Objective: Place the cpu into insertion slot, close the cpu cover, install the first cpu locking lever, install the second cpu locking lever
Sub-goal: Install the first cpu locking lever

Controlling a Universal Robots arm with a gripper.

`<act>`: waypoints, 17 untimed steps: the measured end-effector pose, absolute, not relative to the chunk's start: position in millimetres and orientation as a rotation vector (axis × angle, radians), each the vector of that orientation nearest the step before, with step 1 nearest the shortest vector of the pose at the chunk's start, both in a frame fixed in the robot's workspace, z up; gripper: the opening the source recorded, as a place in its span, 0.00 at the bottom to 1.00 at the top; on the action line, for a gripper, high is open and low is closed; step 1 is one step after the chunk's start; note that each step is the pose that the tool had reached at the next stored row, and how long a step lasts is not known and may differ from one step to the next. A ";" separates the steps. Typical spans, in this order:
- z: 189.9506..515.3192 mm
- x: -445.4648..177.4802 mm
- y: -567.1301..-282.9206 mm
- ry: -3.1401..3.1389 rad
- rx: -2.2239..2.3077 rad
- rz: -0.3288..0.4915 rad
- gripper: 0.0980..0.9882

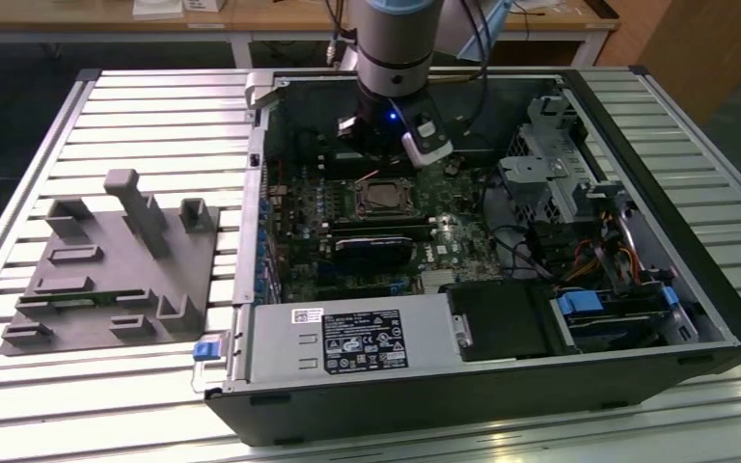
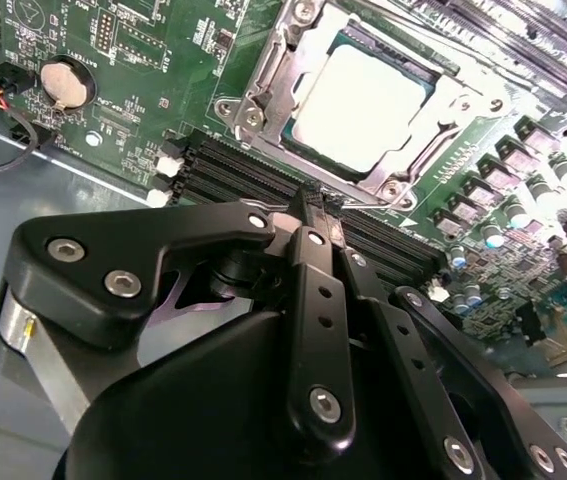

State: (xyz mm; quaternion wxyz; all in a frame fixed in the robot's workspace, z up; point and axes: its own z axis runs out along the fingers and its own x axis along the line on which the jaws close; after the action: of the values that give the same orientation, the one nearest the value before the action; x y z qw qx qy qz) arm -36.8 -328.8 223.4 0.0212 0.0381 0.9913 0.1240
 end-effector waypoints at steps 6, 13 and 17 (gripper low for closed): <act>220.4 -35.5 -325.7 3.075 0.117 0.358 0.01; 218.5 -35.5 -325.2 3.070 0.115 0.344 0.01; 218.4 -35.6 -325.1 3.070 0.116 0.344 0.01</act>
State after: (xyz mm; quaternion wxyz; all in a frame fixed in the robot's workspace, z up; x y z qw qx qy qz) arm -35.6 -325.1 218.4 0.0252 0.0374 0.9928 0.1112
